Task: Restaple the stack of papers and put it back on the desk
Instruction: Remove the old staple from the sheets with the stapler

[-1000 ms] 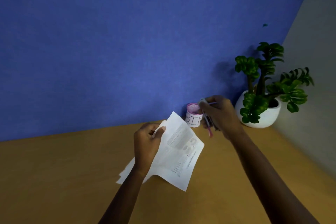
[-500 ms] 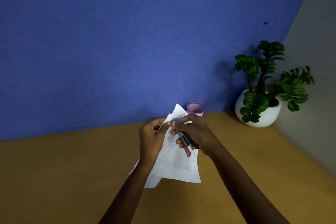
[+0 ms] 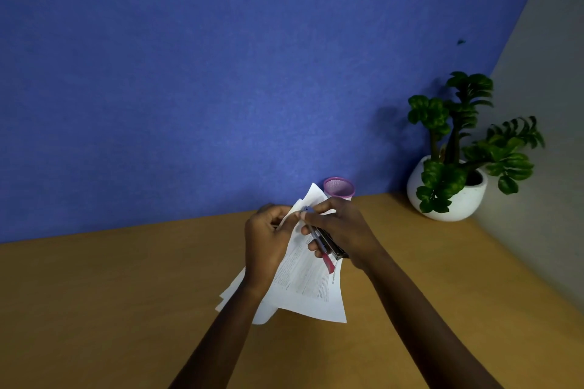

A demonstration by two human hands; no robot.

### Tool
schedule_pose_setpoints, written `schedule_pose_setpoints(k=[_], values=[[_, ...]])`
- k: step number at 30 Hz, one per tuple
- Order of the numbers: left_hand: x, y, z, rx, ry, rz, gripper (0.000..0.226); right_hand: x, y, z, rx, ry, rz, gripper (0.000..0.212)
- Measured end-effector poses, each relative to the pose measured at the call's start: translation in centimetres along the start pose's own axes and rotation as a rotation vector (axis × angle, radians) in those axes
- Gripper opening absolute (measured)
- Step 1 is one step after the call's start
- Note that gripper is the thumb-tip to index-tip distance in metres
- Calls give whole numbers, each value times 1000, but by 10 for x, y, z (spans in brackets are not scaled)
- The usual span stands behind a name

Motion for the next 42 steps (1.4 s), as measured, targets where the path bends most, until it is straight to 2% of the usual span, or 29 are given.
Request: schedule_pose_setpoints(k=[5,13,18,21,23,26,30,32,35,38,42], values=[[-5,0,-1,14,-53,-11,18,0,2,2,-108,132,49,24],[-17,-1,-2,15,-199,-122,19,9,11,3,-226,340,171,15],[-19,-1,-6,21,-243,-163,21,15,15,5,-287,489,193,22],[-12,1,-6,34,-267,-152,17,26,20,15,-329,445,268,11],[1,5,-4,39,-262,-112,13,37,22,33,-371,346,318,13],[20,8,2,13,-31,59,22,41,18,50,-297,177,277,18],[23,5,0,-66,399,269,21,13,11,28,-95,0,65,19],[21,6,-4,-93,528,350,19,-2,9,11,-37,69,-30,25],[19,9,-14,-13,724,446,12,-15,6,-8,0,224,-78,38],[20,9,-16,37,748,472,12,-13,5,-9,-26,288,-46,39],[17,9,-14,48,786,418,10,-6,6,1,-30,162,-50,31]])
Point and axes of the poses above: each hand's wrist, its own y-axis away from the middle knuckle, its own z-axis out of the back of the hand, x = y × z, the point moved 5 cm from there along -y, towards the middle knuckle, and after that the axes turned 13 degrees about x, right-handed, at the moved point
